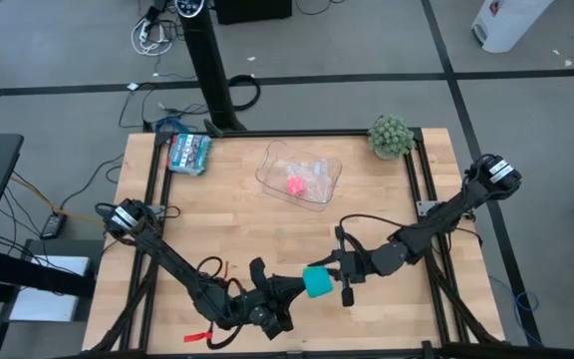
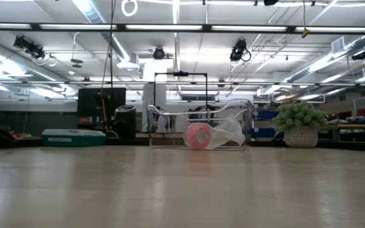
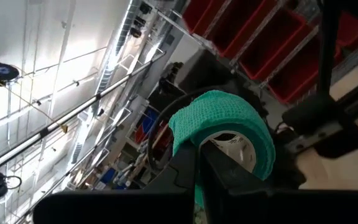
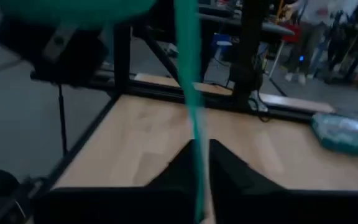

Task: Roll bandage
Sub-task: Roll the blue bandage

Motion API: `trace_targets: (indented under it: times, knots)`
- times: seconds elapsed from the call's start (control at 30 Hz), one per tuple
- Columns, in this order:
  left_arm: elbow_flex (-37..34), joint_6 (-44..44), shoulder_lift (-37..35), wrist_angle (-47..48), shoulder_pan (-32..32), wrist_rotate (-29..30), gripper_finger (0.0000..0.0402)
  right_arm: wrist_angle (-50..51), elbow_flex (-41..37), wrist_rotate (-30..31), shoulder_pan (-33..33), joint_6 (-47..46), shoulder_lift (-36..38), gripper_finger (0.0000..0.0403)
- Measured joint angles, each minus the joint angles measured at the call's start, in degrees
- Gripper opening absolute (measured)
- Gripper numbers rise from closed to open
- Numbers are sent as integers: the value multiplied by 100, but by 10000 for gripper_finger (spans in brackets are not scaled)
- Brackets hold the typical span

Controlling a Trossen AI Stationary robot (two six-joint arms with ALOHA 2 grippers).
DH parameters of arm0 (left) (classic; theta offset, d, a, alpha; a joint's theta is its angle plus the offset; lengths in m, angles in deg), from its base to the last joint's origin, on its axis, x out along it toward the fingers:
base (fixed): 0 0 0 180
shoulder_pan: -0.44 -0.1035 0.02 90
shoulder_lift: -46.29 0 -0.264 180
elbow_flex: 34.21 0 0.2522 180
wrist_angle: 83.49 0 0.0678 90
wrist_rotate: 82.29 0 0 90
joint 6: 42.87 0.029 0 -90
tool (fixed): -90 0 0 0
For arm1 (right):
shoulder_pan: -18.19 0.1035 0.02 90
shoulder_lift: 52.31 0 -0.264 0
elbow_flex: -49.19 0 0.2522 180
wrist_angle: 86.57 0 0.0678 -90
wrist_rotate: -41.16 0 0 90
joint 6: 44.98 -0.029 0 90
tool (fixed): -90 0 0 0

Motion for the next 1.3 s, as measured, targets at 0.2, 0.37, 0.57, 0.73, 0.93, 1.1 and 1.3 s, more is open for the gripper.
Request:
trace_targets:
  times: [0.2,0.37,0.57,0.73,0.93,1.1,1.3]
  knots:
    - [0,-224,0,-52,2,-184,12,234,0,198,-399,730,523,2]
    - [0,-275,-1,-47,4,-278,12,325,0,-20,-857,1361,1057,1]
    - [0,-273,0,-39,11,-265,12,780,0,200,-1193,1970,1978,0]
    - [0,-275,0,3,11,-299,12,785,0,-2,-1437,2564,2741,0]
    - [2,-288,0,163,-46,-477,12,822,0,-775,-1718,2773,3165,0]
    - [2,-718,0,577,-186,-553,12,963,98,-1015,-2063,2789,3311,0]
    - [2,-889,0,635,-292,-805,12,1582,131,-1414,-2428,2416,3225,0]
